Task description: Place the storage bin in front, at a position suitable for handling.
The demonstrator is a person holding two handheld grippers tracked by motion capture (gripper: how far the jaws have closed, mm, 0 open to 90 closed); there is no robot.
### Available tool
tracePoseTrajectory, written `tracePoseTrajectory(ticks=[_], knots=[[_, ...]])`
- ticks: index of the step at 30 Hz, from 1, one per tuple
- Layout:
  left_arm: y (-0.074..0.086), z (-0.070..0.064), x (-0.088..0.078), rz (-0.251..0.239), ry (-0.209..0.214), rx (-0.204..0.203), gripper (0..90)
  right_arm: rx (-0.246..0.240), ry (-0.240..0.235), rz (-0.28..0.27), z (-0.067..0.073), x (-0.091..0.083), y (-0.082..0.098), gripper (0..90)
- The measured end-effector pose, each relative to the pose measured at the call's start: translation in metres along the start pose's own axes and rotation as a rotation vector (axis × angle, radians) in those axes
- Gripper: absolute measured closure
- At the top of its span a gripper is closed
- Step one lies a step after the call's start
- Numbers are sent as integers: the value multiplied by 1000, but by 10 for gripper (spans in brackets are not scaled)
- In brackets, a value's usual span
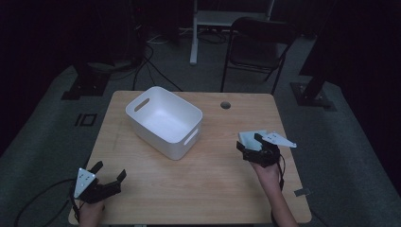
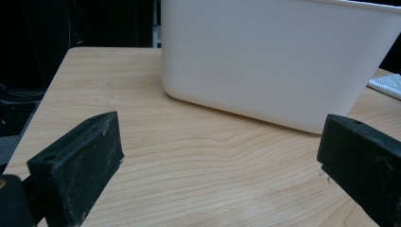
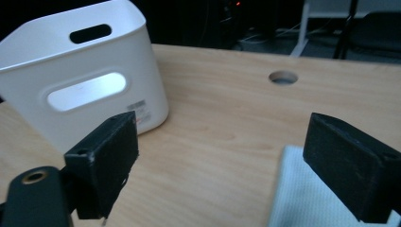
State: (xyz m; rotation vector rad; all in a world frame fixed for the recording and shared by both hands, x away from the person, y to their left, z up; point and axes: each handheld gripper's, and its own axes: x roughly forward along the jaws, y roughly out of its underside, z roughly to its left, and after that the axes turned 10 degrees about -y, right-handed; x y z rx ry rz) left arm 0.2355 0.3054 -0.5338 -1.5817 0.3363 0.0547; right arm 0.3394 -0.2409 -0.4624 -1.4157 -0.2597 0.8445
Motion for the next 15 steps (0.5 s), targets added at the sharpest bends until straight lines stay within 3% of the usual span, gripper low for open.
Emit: tracePoseTrajectory(ticks=[1, 5, 10, 15], knots=[[0, 0, 0, -1, 0, 0, 14, 18, -37, 23, 0, 4, -4, 154], [0, 0, 0, -2, 4, -1, 14, 5, -11, 20, 3, 10, -8, 150], [0, -1, 1, -4, 12, -1, 14, 19, -40, -4, 1, 23, -18, 213], [0, -2, 1, -3, 16, 10, 14, 23, -50, 6, 2, 33, -25, 214]])
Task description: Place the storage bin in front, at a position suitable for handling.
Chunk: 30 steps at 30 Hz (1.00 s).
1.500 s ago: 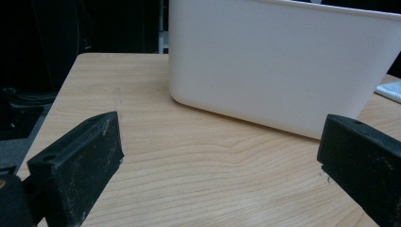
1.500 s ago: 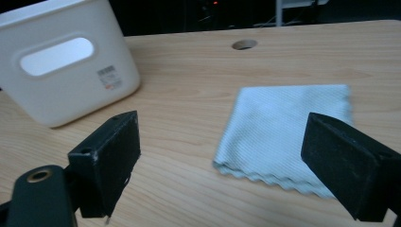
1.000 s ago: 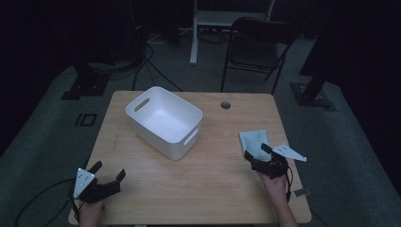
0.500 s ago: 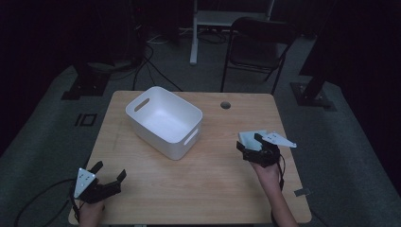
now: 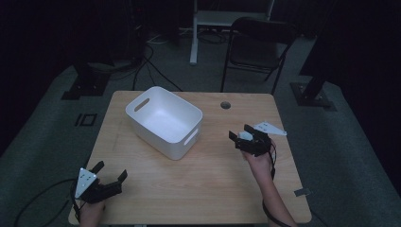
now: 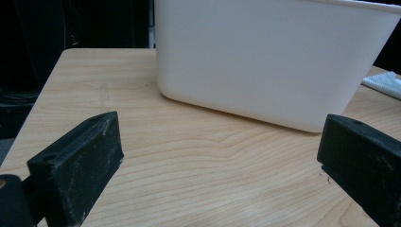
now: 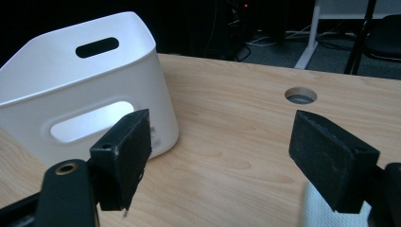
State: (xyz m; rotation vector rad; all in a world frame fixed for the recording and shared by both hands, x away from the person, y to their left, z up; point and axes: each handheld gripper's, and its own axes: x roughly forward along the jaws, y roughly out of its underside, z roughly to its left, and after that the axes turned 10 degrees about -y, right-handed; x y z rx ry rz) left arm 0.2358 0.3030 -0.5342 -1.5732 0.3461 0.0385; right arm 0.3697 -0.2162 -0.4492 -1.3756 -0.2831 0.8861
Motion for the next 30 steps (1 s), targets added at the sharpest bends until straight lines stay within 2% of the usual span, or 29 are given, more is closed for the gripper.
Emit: tracePoseTrajectory(ticks=[4, 11, 18, 22, 26, 30], knots=[[0, 1, 0, 4, 0, -3, 14, -7, -18, 8, 1, 9, -8, 252], [1, 1, 1, 8, 3, 0, 14, -20, -34, 24, 5, 25, -20, 250], [1, -2, 1, 12, 11, 13, 14, -39, -40, 48, 11, 50, -33, 251], [2, -2, 2, 13, 26, 18, 14, -40, -44, 49, 14, 60, -39, 251], [2, -3, 2, 9, 17, 39, 14, -37, -47, 61, 16, 71, -45, 255], [1, -3, 1, 4, 15, 33, 14, -30, -50, 76, 17, 81, -49, 256]])
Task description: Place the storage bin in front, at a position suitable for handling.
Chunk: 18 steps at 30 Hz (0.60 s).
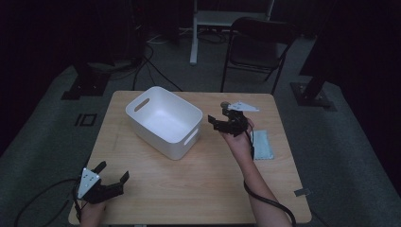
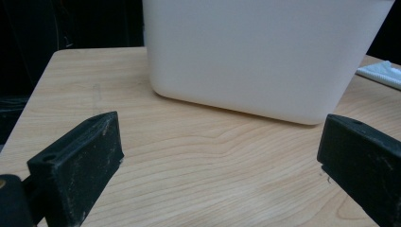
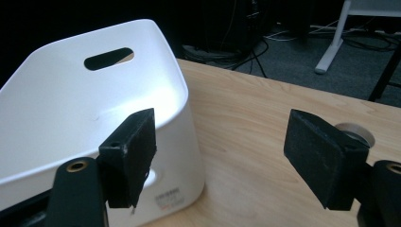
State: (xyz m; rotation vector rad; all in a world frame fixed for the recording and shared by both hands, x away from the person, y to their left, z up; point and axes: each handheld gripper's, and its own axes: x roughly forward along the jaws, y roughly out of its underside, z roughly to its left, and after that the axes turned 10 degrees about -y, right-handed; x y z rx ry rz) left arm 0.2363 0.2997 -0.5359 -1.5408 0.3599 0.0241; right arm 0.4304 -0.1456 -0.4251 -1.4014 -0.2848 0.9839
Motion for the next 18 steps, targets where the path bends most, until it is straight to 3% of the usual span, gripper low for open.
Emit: tracePoseTrajectory(ticks=[3, 12, 18], knots=[[0, 1, -1, -11, -2, 2, 14, -13, 7, 18, 2, 14, -8, 255], [0, 0, 0, -14, -12, 28, 14, 13, 0, 49, 6, 40, -14, 256], [0, 1, -1, -24, -12, 18, 14, 23, 8, 91, 7, 58, -16, 293]])
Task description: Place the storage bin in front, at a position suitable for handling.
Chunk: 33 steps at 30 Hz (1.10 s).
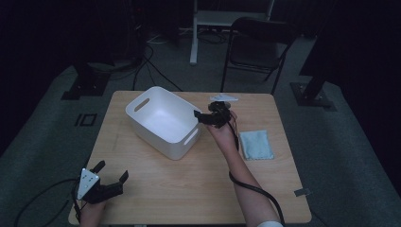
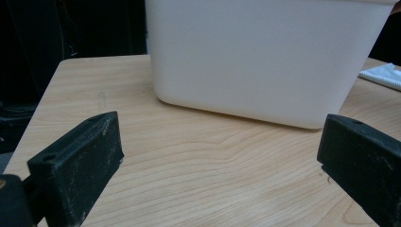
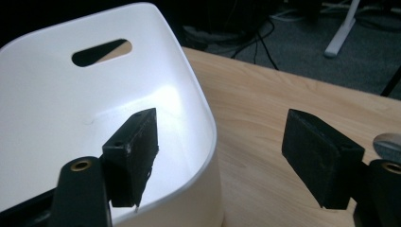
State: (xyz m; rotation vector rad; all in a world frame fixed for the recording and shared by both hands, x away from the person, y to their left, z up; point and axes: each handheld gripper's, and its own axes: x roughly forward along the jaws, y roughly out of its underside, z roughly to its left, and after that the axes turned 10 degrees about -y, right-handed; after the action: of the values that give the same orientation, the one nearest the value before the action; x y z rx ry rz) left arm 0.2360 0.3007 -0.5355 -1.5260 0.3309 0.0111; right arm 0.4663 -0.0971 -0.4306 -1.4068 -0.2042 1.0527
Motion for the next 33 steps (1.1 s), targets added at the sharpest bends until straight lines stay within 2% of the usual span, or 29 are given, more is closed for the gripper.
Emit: tracePoseTrajectory(ticks=[5, 10, 11, 20, 23, 29, 32, 33], knots=[[1, 1, 1, 10, 22, -20, 14, 10, 5, 26, 1, 11, 1, 332], [1, -1, 2, 15, 22, -7, 14, 7, 15, 57, 3, 19, 0, 439], [1, -1, 2, 14, 24, -9, 14, -6, 22, 69, 4, 21, 0, 458], [2, 1, 2, 21, 21, -22, 14, -11, 59, 112, 6, 28, -1, 697], [2, 1, 2, 25, 21, -22, 14, -10, 50, 107, 7, 29, -1, 789], [2, 1, 3, 34, 28, -26, 14, -24, 52, 138, 7, 28, -5, 819], [0, 0, 2, 40, 2, -24, 14, -25, 45, 146, 7, 27, -5, 823], [-1, 0, 2, 41, 6, -31, 14, -28, 45, 148, 7, 27, -5, 824]])
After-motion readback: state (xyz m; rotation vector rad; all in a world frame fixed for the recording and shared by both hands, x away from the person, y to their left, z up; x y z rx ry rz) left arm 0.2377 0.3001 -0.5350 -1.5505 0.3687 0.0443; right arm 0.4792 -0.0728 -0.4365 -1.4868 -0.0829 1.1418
